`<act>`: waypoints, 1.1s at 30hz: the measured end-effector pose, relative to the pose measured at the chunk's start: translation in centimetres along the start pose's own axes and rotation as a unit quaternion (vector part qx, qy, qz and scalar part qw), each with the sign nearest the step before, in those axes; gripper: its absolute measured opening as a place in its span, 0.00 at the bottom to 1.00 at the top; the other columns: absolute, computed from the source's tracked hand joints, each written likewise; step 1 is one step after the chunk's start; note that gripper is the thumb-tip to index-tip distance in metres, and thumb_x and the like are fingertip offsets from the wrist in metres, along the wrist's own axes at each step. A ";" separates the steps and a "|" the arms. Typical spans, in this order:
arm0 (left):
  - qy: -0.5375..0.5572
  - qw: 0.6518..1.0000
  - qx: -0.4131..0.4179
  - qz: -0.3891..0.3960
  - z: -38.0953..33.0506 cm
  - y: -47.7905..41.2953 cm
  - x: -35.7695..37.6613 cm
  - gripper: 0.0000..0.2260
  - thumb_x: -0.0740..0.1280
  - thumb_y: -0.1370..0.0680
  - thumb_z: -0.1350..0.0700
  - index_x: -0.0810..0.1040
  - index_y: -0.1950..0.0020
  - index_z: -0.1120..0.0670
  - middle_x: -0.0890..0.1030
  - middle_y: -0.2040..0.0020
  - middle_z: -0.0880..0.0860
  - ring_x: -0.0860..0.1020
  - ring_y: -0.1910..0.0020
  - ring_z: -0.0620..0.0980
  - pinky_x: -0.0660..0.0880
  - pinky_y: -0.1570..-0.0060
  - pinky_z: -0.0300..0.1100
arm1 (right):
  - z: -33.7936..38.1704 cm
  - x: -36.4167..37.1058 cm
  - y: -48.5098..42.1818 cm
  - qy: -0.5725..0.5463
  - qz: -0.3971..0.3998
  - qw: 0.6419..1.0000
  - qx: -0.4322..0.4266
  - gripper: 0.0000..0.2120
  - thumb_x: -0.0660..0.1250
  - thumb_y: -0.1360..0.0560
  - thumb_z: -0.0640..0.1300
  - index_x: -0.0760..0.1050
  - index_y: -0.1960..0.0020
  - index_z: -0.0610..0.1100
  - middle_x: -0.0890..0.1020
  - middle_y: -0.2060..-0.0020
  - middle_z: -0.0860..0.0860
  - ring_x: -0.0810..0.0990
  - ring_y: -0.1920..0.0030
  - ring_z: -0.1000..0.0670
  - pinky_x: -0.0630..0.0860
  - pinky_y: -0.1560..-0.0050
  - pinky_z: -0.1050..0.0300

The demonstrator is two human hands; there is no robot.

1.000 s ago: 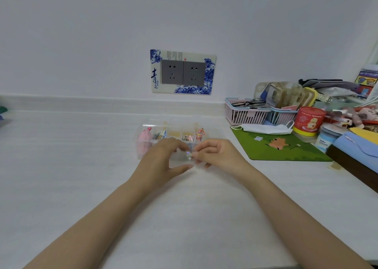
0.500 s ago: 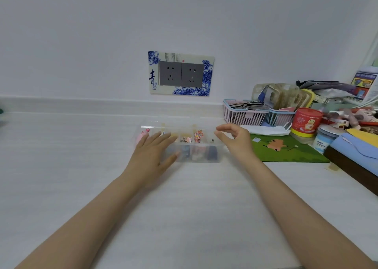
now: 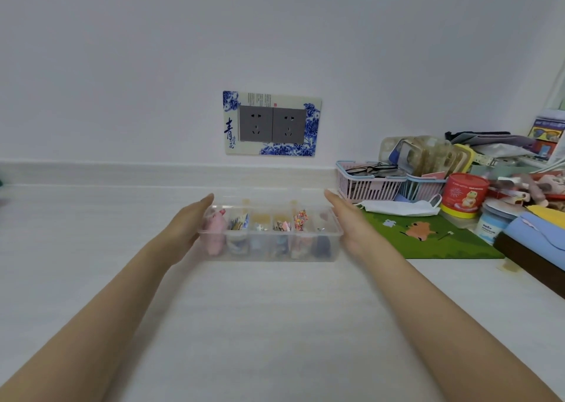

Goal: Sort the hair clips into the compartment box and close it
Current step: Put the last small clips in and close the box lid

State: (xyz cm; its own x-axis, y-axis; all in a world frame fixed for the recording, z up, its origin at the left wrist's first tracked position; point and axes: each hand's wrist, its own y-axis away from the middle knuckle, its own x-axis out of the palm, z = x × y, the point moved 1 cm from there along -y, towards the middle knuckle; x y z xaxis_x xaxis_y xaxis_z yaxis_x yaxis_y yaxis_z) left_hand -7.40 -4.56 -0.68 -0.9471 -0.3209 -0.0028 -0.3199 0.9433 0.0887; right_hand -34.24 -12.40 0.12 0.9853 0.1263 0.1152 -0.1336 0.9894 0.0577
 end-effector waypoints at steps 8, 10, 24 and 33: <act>-0.039 0.997 0.033 0.060 0.4 -0.6 0.1 0.22 0.69 0.30 0.39 0.75 0.47 0.55 0.77 0.55 0.50 0.74 0.51 0.50 0.69 0.43 0.45 | -0.7 0.3 -0.6 0.011 -0.012 0.998 -0.065 0.32 0.67 0.26 0.53 0.59 0.26 0.48 0.71 0.40 0.51 0.70 0.46 0.54 0.65 0.40 0.58; -0.018 0.996 0.053 0.067 0.5 -0.7 0.0 0.27 0.73 0.34 0.39 0.75 0.43 0.55 0.77 0.53 0.49 0.75 0.50 0.48 0.69 0.42 0.45 | -0.8 0.2 -0.7 0.011 -0.011 0.997 -0.076 0.34 0.68 0.27 0.54 0.58 0.26 0.49 0.69 0.31 0.50 0.70 0.39 0.52 0.64 0.39 0.56; -0.041 0.985 0.161 -0.040 -0.9 1.4 0.6 0.23 0.69 0.40 0.32 0.74 0.58 0.48 0.77 0.41 0.47 0.76 0.41 0.50 0.69 0.36 0.49 | 0.5 -0.6 2.1 0.108 0.014 0.975 -0.196 0.06 0.65 0.24 0.48 0.74 0.55 0.46 0.75 0.41 0.48 0.73 0.41 0.55 0.65 0.44 0.63; -0.169 0.964 0.202 -0.017 0.4 2.3 -0.2 0.12 0.70 0.27 0.50 0.75 0.48 0.54 0.69 0.32 0.44 0.71 0.40 0.43 0.65 0.47 0.31 | -0.9 -1.4 2.8 0.207 0.091 0.955 -0.191 0.06 0.68 0.26 0.45 0.76 0.49 0.50 0.69 0.34 0.57 0.66 0.35 0.58 0.60 0.32 0.55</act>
State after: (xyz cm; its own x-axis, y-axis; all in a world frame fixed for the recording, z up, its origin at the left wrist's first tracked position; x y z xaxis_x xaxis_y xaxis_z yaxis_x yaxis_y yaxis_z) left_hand -7.99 -2.33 -0.83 -0.8685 -0.3699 -0.3300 -0.2692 0.9109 -0.3127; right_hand -35.94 -9.77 -0.75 0.9181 0.2377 -0.3171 -0.3350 0.8929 -0.3007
